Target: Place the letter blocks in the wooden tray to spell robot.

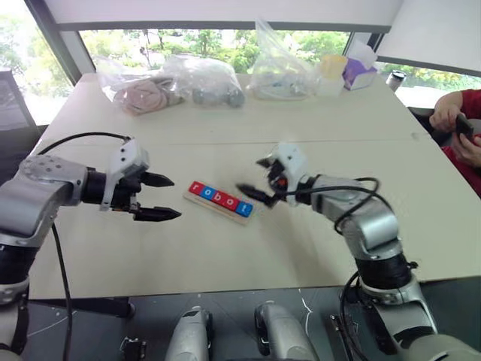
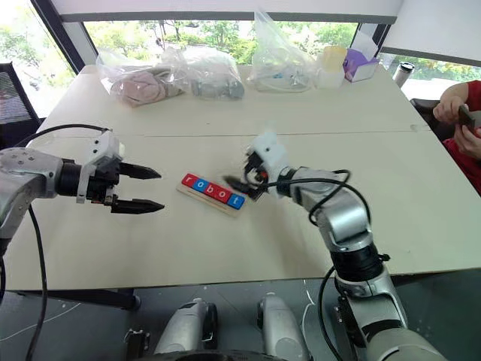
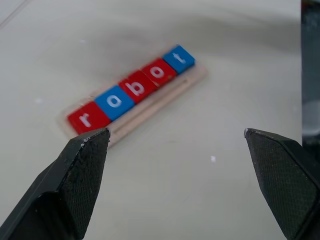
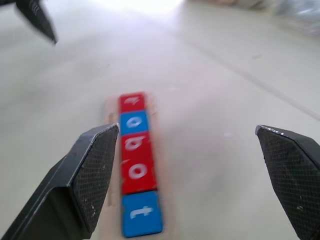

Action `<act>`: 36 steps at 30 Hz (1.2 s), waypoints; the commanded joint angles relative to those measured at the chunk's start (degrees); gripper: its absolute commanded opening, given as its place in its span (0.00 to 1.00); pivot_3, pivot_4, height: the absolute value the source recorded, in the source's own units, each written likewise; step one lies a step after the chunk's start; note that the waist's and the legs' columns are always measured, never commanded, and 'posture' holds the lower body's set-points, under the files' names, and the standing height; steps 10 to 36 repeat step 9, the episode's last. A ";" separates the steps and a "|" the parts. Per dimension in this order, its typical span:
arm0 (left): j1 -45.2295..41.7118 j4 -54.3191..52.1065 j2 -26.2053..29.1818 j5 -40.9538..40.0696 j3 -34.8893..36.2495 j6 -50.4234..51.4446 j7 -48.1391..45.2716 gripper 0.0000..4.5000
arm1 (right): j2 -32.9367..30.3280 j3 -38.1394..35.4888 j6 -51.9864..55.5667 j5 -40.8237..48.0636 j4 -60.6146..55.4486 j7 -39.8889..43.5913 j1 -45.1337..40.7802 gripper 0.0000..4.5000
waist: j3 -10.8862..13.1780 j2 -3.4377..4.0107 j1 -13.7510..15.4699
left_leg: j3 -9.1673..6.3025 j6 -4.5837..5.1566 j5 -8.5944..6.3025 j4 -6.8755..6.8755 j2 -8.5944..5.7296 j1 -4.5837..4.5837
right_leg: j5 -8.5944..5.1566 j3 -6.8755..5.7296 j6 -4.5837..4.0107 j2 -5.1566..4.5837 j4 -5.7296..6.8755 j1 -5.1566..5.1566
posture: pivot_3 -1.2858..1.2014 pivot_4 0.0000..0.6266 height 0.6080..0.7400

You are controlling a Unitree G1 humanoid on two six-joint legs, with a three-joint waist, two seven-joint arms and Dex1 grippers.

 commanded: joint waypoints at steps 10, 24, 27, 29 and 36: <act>16.17 -0.96 2.81 3.48 9.49 -4.07 6.58 1.00 | -11.42 -16.40 9.26 15.07 -21.62 3.22 24.40 0.99 | -0.01 -0.01 -0.70 | 0.04 0.02 -0.03 -0.33 0.06 0.16 | -0.03 0.03 -0.02 -0.12 -0.08 -0.04 | 0.52 0.24 1.00; 16.17 -0.96 2.81 3.48 9.49 -4.07 6.58 1.00 | -11.42 -16.40 9.26 15.07 -21.62 3.22 24.40 0.99 | -0.01 -0.01 -0.70 | 0.04 0.02 -0.03 -0.33 0.06 0.16 | -0.03 0.03 -0.02 -0.12 -0.08 -0.04 | 0.52 0.24 1.00; 16.17 -0.96 2.81 3.48 9.49 -4.07 6.58 1.00 | -11.42 -16.40 9.26 15.07 -21.62 3.22 24.40 0.99 | -0.01 -0.01 -0.70 | 0.04 0.02 -0.03 -0.33 0.06 0.16 | -0.03 0.03 -0.02 -0.12 -0.08 -0.04 | 0.52 0.24 1.00; 16.17 -0.96 2.81 3.48 9.49 -4.07 6.58 1.00 | -11.42 -16.40 9.26 15.07 -21.62 3.22 24.40 0.99 | -0.01 -0.01 -0.70 | 0.04 0.02 -0.03 -0.33 0.06 0.16 | -0.03 0.03 -0.02 -0.12 -0.08 -0.04 | 0.52 0.24 1.00; 16.17 -0.96 2.81 3.48 9.49 -4.07 6.58 1.00 | -11.42 -16.40 9.26 15.07 -21.62 3.22 24.40 0.99 | -0.01 -0.01 -0.70 | 0.04 0.02 -0.03 -0.33 0.06 0.16 | -0.03 0.03 -0.02 -0.12 -0.08 -0.04 | 0.52 0.24 1.00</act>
